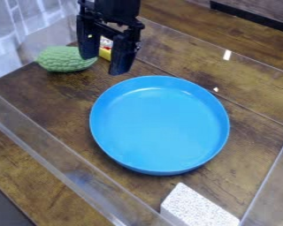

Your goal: Put the green object in the blue tray

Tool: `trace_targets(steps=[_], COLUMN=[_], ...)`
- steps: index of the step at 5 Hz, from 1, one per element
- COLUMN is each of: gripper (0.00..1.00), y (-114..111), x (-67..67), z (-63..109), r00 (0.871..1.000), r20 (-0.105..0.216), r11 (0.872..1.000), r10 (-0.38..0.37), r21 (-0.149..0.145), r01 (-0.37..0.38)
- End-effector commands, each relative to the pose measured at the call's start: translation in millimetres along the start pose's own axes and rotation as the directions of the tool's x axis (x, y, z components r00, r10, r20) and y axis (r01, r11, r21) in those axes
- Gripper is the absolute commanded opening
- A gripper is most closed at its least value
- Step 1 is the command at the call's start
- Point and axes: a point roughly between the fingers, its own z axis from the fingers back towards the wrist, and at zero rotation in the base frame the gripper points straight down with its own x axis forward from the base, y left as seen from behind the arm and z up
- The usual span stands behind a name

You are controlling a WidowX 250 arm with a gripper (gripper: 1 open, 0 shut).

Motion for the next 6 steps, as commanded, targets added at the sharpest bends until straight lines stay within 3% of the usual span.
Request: trace_targets(steps=[1, 3, 6], gripper=[1.00, 1.00, 1.00], y=[11, 23, 45], x=[3.0, 4.8, 10.6], z=[9.2, 2.8, -9.6], r00=[0.999, 0.996, 0.982], r20=[0.039, 0.031, 0.026], r11=[1.000, 0.995, 0.977], r10=[-0.013, -0.080, -0.188], r21=[0.020, 0.056, 0.110], r01=[0.012, 0.079, 0.184])
